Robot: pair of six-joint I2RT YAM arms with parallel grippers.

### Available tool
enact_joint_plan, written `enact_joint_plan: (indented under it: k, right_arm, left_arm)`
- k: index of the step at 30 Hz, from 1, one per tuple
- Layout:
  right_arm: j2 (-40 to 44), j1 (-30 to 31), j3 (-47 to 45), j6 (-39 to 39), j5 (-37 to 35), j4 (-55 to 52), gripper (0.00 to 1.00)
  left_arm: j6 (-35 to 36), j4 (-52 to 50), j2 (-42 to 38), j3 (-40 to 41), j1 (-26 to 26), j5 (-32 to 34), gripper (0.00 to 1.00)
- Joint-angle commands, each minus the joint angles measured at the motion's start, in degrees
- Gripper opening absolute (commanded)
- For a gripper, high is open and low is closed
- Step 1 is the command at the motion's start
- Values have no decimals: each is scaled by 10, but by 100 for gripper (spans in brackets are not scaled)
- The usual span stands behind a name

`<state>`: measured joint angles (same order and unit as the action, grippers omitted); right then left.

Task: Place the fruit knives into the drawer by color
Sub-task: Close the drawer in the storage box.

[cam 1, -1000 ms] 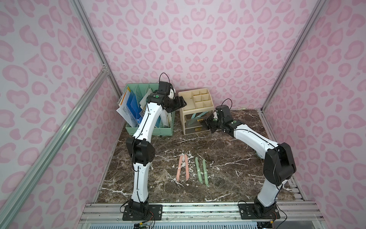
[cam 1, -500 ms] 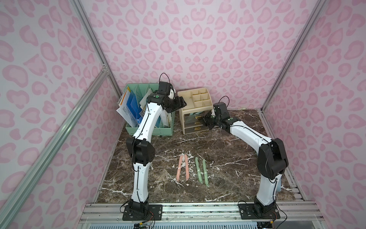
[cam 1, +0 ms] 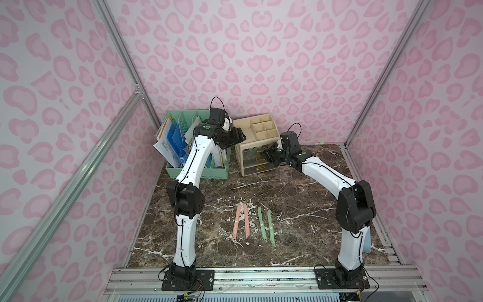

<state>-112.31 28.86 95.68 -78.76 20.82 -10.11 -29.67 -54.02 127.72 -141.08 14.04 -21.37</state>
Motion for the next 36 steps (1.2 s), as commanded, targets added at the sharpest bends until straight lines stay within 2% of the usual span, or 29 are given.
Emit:
enact_joint_plan:
  k: [1, 14, 27, 32, 34, 36]
  right_arm:
    - [-3, 0, 5, 12, 4, 18, 0]
    - [-22, 0, 51, 30, -5, 2, 0]
    - [-21, -1, 48, 43, -7, 21, 0]
    - [10, -1, 18, 51, -15, 19, 0]
    - [36, 0, -22, 50, -15, 41, 6]
    - [60, 3, -60, 49, -21, 59, 16]
  left_arm:
    - [6, -3, 3, 1, -1, -5, 75]
    - [6, -3, 2, 7, -1, -8, 75]
    - [4, 0, 6, 11, 0, -13, 75]
    - [5, -2, 6, 11, 2, -7, 75]
    - [7, -3, 6, 9, 4, -2, 75]
    - [7, -2, 9, 6, 5, 2, 75]
